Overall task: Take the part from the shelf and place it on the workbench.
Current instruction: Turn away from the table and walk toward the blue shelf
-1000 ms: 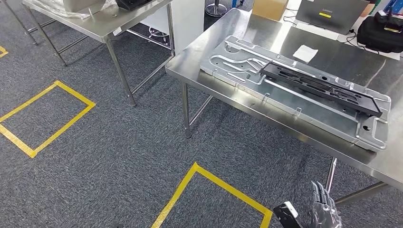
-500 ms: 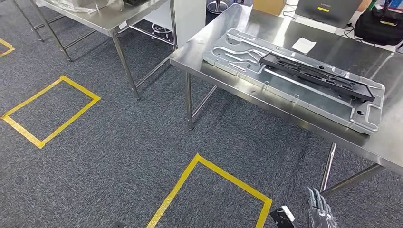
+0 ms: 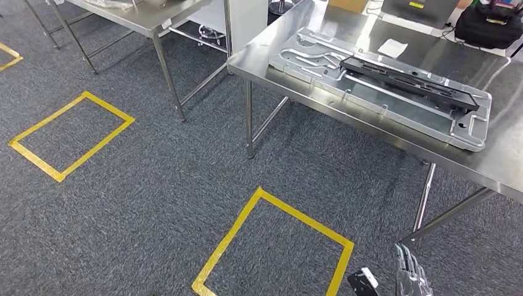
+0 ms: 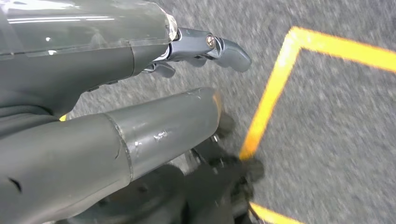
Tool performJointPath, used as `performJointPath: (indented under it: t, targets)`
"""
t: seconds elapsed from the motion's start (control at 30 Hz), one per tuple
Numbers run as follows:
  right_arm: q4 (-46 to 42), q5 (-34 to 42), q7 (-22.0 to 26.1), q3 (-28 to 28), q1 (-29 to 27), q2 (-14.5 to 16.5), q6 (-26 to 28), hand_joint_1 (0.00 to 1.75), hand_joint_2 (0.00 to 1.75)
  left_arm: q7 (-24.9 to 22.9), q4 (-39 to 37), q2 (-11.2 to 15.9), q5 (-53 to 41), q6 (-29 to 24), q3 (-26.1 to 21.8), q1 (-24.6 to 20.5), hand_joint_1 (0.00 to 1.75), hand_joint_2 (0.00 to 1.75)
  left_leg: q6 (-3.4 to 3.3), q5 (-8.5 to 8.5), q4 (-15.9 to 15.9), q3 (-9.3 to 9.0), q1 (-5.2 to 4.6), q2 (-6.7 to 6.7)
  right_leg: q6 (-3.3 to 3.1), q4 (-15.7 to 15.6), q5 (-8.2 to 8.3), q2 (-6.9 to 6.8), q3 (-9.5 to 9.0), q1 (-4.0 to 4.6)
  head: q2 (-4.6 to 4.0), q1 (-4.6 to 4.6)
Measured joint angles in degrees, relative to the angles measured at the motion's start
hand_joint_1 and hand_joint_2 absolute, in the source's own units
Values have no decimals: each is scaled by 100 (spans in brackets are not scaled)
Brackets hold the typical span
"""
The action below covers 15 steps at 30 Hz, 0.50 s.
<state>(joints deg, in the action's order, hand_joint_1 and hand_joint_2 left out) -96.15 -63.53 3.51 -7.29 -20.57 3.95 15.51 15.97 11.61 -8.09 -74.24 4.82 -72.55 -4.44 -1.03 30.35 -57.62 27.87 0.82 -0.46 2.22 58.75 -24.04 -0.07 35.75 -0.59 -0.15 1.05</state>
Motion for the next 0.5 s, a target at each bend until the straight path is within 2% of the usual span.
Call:
performJointPath:
  t: [0.03, 0.07, 0.13, 0.17, 0.2, 0.23, 0.27, 0.3, 0.33, 0.37, 0.4, 0.43, 0.5]
  targets:
    - [4, -15, 2, 0, -8, 3, -1, 0, 0, -4, 0, 1, -2, 0, -1, 2, 0, 0, -57, -61, 10, 59, -1, 28, 27, 112, -146, 6, 52, -15, -1, -10]
    - [6, -27, 3, 0, -13, 5, -3, 0, 0, -7, 0, 2, -5, -1, -1, 5, 0, 0, -102, -129, 19, 136, 1, 56, 47, 335, -394, 9, 131, -24, -1, -21]
    - [9, -39, 4, -1, -15, 9, -8, 0, 0, -12, -1, 6, -13, -1, -1, 4, 0, 0, -144, -257, 13, 309, -22, 90, 65, 1017, -968, 8, 317, -24, -1, -41]
    - [11, -40, 4, -1, -16, 11, -11, 0, 0, -14, -1, 7, -16, -1, -1, 5, 0, 0, -151, -322, 8, 399, -37, 107, 64, 1331, -1130, 9, 366, -21, -1, -45]
    - [15, -40, 3, -1, -18, 13, -14, 0, 0, -18, -1, 7, -18, -1, -1, 7, 0, 0, -153, -384, 2, 485, -52, 125, 55, 1514, -1154, 9, 346, -16, -1, -45]
    - [19, -40, 3, -1, -20, 15, -17, 0, 0, -27, -1, 7, -21, -1, -1, 8, 0, 0, -152, -438, -4, 565, -64, 140, 37, 1512, -1054, 8, 227, -8, -1, -44]
    - [21, -41, 3, -1, -20, 17, -20, 0, 0, -37, -1, 5, -27, -1, -1, 9, 0, 0, -147, -487, -8, 636, -74, 155, 8, 1308, -884, 2, 0, 7, -1, -44]
    - [22, -41, 3, -1, -18, 18, -21, 0, 0, -50, -1, 3, -34, -1, -1, 8, 0, 0, -139, -532, -13, 689, -80, 169, -33, 944, -736, -21, -316, 33, -1, -44]
    - [22, -41, 4, -1, -11, 19, -23, 0, 0, -61, -1, -5, -45, -1, -1, 7, 0, 0, -124, -570, -21, 726, -89, 182, -86, 486, -679, -67, -671, 69, -1, -44]
    - [21, -41, 5, -1, 2, 21, -23, 0, 0, -68, -1, -13, -57, -2, -1, 5, 0, 0, -104, -609, -28, 747, -96, 199, -136, 56, -703, -115, -968, 100, -1, -44]
    - [22, -41, 7, -1, 14, 24, -23, 0, 0, -73, -1, -20, -67, -3, -1, 3, 0, 0, -78, -647, -31, 757, -97, 220, -179, -248, -766, -154, -1162, 128, -1, -43]
    - [23, -41, 9, -2, 23, 29, -23, 0, 0, -78, -1, -25, -75, -5, -1, 3, 0, 0, -46, -684, -27, 762, -95, 244, -215, -417, -821, -170, -1247, 145, -1, -44]
    - [35, -38, 14, -2, 19, 51, -22, 0, 0, -95, -1, -23, -85, -15, -1, 2, 0, 0, 25, -743, -14, 771, -75, 269, -276, -499, -762, -137, -1229, 134, -1, -46]
